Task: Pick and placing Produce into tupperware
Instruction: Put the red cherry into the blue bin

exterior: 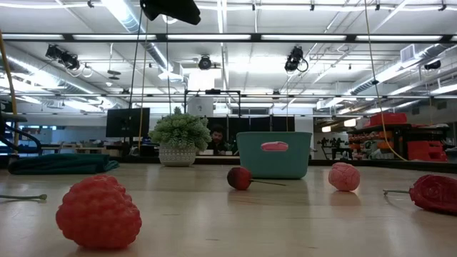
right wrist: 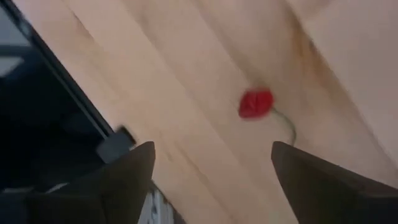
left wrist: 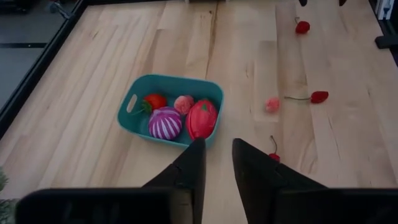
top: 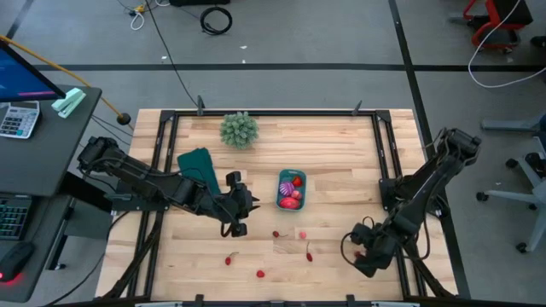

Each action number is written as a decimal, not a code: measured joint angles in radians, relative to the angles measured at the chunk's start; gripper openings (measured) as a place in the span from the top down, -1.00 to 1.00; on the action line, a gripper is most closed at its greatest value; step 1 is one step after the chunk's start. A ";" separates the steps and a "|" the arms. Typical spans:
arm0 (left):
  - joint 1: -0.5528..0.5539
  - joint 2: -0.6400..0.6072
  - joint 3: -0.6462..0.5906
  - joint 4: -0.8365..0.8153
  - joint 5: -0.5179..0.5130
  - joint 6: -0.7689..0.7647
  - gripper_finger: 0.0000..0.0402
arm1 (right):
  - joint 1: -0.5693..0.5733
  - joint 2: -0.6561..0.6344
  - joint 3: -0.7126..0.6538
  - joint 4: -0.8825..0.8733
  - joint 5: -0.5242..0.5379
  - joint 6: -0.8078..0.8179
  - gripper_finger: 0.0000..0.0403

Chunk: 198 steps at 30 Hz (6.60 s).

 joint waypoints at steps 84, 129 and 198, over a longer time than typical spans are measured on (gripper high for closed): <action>0.038 0.000 0.000 0.006 -0.002 0.039 0.63 | -0.743 0.185 0.001 0.525 0.565 -0.889 0.98; 0.037 0.000 0.000 0.006 -0.002 0.027 0.67 | -0.267 0.183 0.223 0.546 0.201 -1.079 0.53; 0.037 0.000 0.000 0.005 -0.002 0.019 0.67 | -0.234 0.549 0.233 0.347 0.531 -0.479 0.93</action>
